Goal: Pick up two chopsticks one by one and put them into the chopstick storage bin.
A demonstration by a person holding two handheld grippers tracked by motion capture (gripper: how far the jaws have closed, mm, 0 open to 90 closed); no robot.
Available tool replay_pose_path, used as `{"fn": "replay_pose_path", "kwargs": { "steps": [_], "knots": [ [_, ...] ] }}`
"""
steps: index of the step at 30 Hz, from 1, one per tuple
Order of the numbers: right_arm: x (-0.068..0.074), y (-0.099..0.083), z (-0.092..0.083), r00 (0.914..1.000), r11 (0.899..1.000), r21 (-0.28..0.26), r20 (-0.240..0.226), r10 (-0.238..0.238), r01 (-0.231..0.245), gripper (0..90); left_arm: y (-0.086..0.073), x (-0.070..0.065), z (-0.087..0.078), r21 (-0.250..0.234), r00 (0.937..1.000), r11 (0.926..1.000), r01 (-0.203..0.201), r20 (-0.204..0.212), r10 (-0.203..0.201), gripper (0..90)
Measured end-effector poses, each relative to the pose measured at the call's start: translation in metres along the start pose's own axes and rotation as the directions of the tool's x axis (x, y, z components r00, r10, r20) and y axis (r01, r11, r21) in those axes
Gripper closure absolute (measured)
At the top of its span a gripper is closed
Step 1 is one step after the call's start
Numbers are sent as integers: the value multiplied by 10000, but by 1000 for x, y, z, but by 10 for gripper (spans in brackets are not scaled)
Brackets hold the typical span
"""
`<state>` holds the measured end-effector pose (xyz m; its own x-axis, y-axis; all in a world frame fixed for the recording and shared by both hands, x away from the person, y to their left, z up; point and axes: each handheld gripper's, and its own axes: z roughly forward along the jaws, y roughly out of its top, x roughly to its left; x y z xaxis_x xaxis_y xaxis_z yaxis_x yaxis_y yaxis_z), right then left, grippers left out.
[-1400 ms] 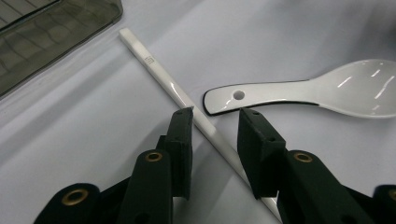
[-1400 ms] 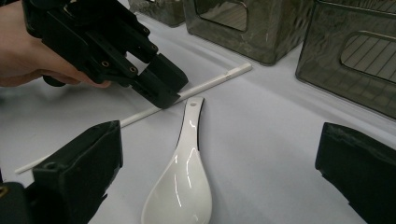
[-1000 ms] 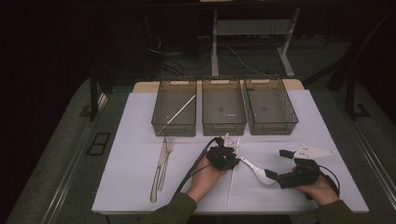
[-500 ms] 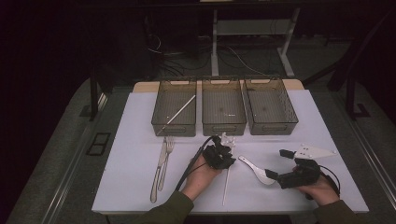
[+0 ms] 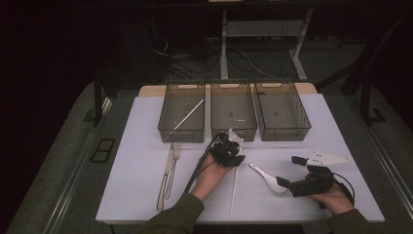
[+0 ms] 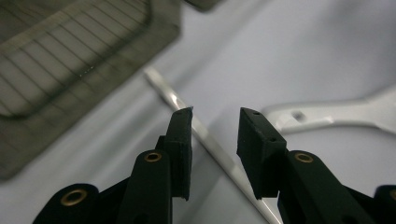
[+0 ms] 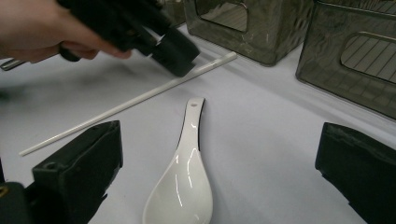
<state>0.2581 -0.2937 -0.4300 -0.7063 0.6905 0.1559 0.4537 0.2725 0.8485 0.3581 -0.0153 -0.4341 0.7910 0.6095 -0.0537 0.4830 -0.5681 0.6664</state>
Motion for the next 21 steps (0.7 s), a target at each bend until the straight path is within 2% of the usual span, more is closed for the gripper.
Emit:
{"fn": "replay_pose_path", "kwargs": {
  "steps": [4,11,19,20,21],
  "knots": [
    [-1,0,0,10000,10000,0,-8,15,-15,9,9,10,11,33,9987,9993,376,-347,-375,651],
    [-1,0,0,10000,10000,-1,-51,2,-2,9,14,16,24,3,9968,9971,762,-234,-762,684],
    [0,0,0,10000,10000,-4,-61,-11,11,9,17,15,27,175,9986,9988,465,-273,-460,739],
    [0,0,0,10000,10000,-2,-58,-4,4,9,18,16,27,292,9992,9992,289,-278,-281,745],
    [0,0,0,10000,10000,0,-60,2,-2,9,18,14,27,305,9991,9991,282,-309,-273,748]
  ]
}}
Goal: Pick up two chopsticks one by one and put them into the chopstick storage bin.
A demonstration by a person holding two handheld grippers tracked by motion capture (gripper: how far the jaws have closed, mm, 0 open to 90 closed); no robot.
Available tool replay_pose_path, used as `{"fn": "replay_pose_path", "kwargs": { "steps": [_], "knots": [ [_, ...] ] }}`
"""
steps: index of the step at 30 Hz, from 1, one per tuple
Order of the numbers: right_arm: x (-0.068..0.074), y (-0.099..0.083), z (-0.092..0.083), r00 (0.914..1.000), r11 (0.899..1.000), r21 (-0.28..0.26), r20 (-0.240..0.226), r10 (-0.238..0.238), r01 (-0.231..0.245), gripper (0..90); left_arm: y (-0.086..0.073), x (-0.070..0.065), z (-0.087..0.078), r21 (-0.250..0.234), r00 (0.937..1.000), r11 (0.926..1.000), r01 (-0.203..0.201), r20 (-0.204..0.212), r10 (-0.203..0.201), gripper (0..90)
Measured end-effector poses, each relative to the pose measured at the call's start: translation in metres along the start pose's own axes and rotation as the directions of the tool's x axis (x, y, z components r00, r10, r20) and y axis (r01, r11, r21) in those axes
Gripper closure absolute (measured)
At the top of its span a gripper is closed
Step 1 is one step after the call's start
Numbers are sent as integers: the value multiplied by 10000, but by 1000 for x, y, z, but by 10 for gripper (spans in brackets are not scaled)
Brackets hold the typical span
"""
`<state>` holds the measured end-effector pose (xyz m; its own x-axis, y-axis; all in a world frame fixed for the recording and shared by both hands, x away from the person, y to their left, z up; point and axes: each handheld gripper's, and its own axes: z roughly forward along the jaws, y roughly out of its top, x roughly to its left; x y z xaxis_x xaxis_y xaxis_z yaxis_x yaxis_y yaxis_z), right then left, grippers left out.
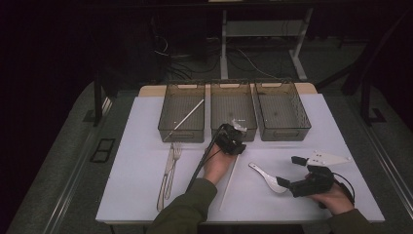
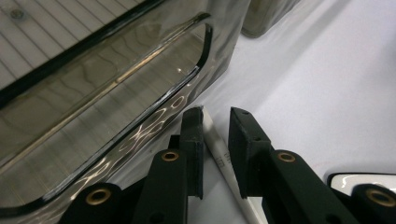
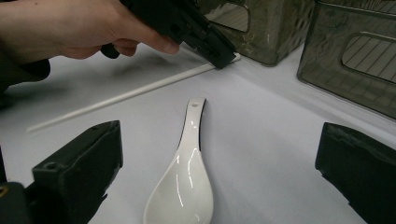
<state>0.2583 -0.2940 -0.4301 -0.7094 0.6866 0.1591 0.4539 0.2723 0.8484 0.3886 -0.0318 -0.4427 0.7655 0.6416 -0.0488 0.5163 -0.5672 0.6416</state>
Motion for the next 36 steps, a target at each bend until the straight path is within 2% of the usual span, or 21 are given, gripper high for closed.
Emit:
{"fn": "replay_pose_path", "kwargs": {
  "steps": [1,5,8,14,17,21,24,28,33,36],
  "knots": [
    [0,0,0,10000,10000,0,1,5,-5,9,0,0,0,36,9999,9999,-111,-6,111,751],
    [0,0,0,10000,10000,1,3,-2,2,9,0,0,0,-2,9998,9999,-117,139,117,781],
    [0,0,0,10000,10000,8,-3,6,-6,9,0,0,0,-12,9991,9995,-325,266,326,814],
    [0,0,0,10000,10000,3,-2,-2,2,9,-1,0,0,-76,9988,9995,-291,393,294,823],
    [0,0,0,10000,10000,-1,-6,-14,14,9,-1,0,-3,-76,9980,9996,-254,579,258,764],
    [0,0,0,10000,10000,-1,-13,-13,13,9,-4,0,-22,-565,9956,9973,-464,786,508,693],
    [0,0,0,10000,10000,5,-2,-9,9,9,-11,0,-42,-864,9934,9944,-616,909,695,665],
    [0,0,1,10000,10000,24,36,-27,27,9,-27,1,-63,-1063,9928,9932,-474,1047,586,648],
    [0,0,1,10000,10000,64,59,-19,18,8,-46,1,-67,-1186,9956,9921,-403,790,499,686],
    [0,0,1,10000,10000,87,84,13,-14,9,-56,1,-65,-1171,9970,9930,-135,745,223,715]
  ]
}}
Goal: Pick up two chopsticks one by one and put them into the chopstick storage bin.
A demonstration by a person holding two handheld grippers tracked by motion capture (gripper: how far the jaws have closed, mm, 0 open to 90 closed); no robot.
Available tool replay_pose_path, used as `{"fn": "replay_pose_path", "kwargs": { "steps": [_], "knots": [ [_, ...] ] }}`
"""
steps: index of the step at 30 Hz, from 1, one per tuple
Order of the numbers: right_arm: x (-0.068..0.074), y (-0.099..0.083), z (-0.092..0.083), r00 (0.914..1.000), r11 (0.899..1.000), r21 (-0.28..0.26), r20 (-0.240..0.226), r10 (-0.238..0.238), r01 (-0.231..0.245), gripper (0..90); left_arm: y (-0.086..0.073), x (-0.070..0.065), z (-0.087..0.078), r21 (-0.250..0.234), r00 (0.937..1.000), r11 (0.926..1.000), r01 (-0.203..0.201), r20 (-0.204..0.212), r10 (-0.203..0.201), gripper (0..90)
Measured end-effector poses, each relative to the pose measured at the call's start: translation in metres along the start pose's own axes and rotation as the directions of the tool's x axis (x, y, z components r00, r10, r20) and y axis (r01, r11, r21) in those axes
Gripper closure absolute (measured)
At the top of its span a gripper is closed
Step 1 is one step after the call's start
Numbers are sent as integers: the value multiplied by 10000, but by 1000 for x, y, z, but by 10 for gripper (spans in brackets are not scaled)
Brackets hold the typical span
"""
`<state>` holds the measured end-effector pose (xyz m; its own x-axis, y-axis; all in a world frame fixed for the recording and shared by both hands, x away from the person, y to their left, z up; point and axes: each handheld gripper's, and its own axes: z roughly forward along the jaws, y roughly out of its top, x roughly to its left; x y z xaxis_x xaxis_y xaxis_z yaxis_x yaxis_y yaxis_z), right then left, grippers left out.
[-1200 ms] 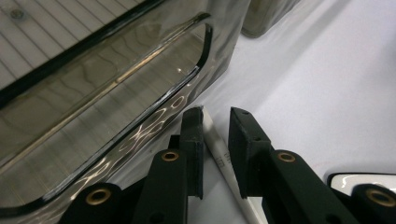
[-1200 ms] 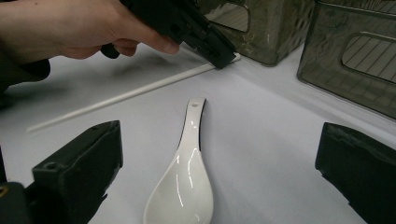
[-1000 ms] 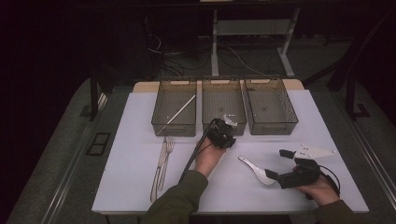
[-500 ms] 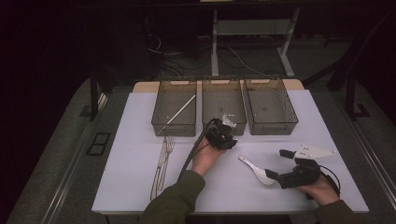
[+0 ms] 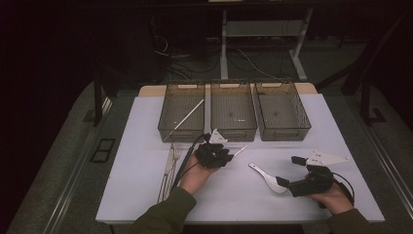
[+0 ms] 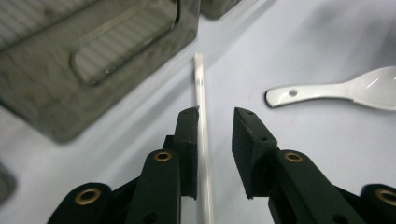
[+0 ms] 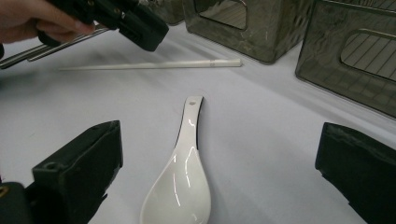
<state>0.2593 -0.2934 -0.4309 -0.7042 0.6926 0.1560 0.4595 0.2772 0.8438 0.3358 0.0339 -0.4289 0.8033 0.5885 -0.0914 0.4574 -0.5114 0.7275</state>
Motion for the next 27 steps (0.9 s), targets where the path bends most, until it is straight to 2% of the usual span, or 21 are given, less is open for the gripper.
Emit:
{"fn": "replay_pose_path", "kwargs": {
  "steps": [6,8,12,16,22,24,26,27],
  "knots": [
    [0,0,-1,10000,10000,-10,-26,-52,52,9,-9,3,4,310,10000,9995,1,-25,0,763],
    [1,0,-1,10000,10000,-5,-27,-58,58,9,-10,4,6,352,9999,9993,126,66,-128,780],
    [1,0,-1,10000,10000,-27,-22,-51,51,9,-12,4,11,544,10000,9985,-86,-14,87,804],
    [1,0,-1,10000,10000,-25,-20,-49,48,9,-14,5,12,531,10000,9986,26,52,-29,823],
    [1,0,0,10000,10000,-12,-30,-60,60,9,-16,4,13,425,10000,9991,-79,52,76,832],
    [1,0,0,10000,10000,-7,-28,-71,71,9,-16,2,13,460,9998,9988,-182,-47,184,837],
    [1,0,-1,10000,10000,-3,-19,-63,63,9,-15,0,12,506,9977,9968,-618,-239,630,838],
    [1,0,-1,10000,10000,-9,-17,-72,72,9,-15,-1,12,515,9975,9966,-649,-256,663,839]
  ]
}}
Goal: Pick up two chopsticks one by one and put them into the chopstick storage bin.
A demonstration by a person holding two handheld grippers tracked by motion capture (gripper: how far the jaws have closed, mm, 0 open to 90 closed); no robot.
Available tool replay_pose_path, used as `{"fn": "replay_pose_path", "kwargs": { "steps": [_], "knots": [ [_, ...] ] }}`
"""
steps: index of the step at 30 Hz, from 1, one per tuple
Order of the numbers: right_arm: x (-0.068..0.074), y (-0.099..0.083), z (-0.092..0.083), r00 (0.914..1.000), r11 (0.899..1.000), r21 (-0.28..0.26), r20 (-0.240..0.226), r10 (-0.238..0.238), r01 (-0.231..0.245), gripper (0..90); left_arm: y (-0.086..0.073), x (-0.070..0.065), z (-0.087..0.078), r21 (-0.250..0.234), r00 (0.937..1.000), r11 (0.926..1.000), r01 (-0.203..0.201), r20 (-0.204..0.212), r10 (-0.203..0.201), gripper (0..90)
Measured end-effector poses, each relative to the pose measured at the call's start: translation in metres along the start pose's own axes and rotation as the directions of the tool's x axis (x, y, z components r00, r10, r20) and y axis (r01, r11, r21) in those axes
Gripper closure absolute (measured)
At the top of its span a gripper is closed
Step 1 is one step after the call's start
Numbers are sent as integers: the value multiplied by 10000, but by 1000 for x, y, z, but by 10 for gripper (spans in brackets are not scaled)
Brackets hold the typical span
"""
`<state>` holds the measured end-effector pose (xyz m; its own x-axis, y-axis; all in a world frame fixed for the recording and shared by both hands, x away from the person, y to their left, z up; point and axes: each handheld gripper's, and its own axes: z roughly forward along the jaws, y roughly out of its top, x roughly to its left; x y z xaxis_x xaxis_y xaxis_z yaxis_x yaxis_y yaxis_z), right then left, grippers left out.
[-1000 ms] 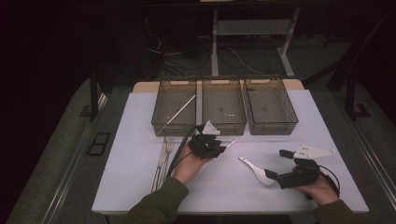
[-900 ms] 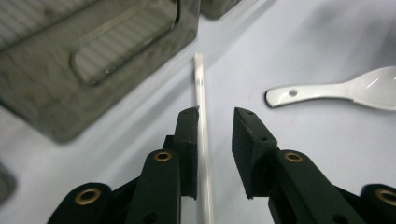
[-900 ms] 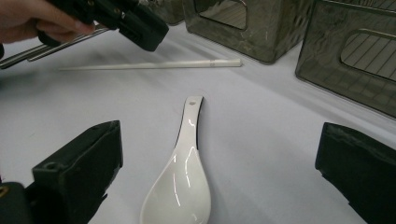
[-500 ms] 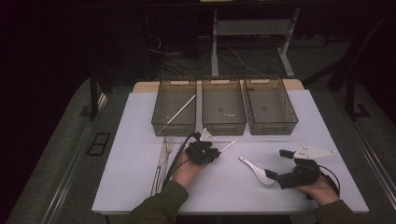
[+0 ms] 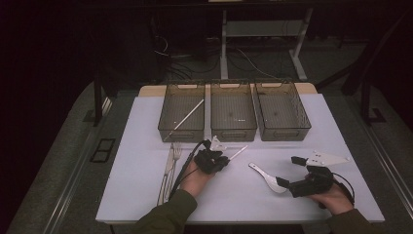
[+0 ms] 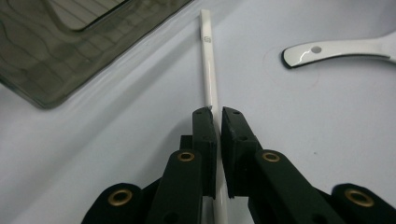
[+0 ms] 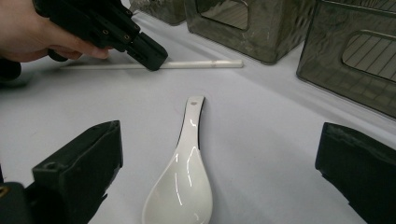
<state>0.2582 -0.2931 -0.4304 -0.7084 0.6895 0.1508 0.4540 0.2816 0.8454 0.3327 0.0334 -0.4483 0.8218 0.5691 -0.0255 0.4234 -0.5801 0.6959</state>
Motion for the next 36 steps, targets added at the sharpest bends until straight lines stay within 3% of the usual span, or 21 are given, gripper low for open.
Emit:
{"fn": "replay_pose_path", "kwargs": {
  "steps": [9,14,18,27,36],
  "knots": [
    [0,0,0,10000,10000,-19,-22,-2,2,9,3,2,-5,60,9986,9993,361,380,-363,839],
    [1,0,0,10000,10000,1,-80,-57,57,9,8,0,-14,49,9982,10000,35,600,-38,839],
    [1,0,0,9999,9999,7,-95,-104,104,9,13,1,-22,-62,9959,9996,276,868,-270,838],
    [1,0,0,9999,9999,7,-94,-111,111,8,20,10,-50,-240,9907,9996,172,1352,-138,838],
    [1,0,0,9999,9999,2,-80,-126,126,9,23,21,-70,-445,9897,9990,5,1430,59,838]
  ]
}}
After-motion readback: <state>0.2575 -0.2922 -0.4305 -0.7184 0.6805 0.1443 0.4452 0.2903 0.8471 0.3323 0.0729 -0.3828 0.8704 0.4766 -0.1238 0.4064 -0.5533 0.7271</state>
